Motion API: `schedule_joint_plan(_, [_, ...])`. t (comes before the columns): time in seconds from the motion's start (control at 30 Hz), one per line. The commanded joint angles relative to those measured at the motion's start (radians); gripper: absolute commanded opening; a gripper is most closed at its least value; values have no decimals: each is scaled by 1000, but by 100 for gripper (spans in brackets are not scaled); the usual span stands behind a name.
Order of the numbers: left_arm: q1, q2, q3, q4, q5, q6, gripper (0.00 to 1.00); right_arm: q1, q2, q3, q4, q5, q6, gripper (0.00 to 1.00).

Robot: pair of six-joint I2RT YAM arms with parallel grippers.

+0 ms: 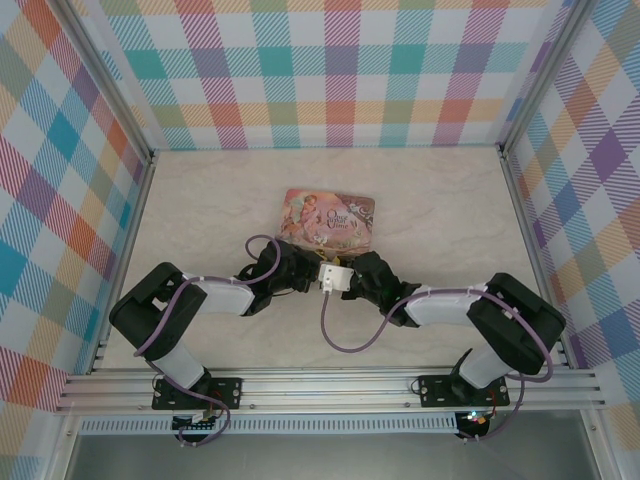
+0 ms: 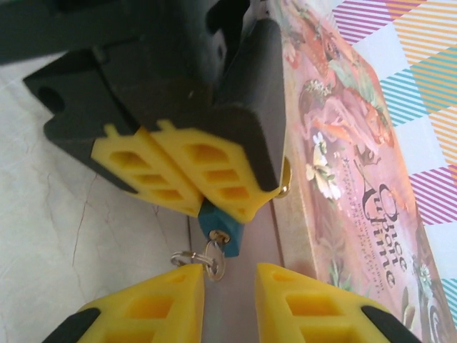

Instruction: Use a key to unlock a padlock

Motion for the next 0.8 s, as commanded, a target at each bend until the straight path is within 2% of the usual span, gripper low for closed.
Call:
schedule_joint_plan(0.0, [10, -43, 24, 33, 10, -7, 0, 7, 20, 33, 29, -9, 13, 23])
schedule_joint_plan(0.13, [10, -41, 26, 34, 11, -7, 0, 7, 39, 45, 36, -3, 24, 19])
schedule_joint_plan(0.4, [10, -42, 25, 38, 12, -12, 0, 10, 73, 59, 54, 23, 68, 0])
schedule_joint_plan(0.53, [10, -43, 26, 38, 11, -12, 0, 13, 83, 62, 61, 55, 112, 0])
schedule_joint_plan(0.77, [9, -35, 22, 53, 10, -13, 0, 13, 65, 81, 1, 44, 402, 0])
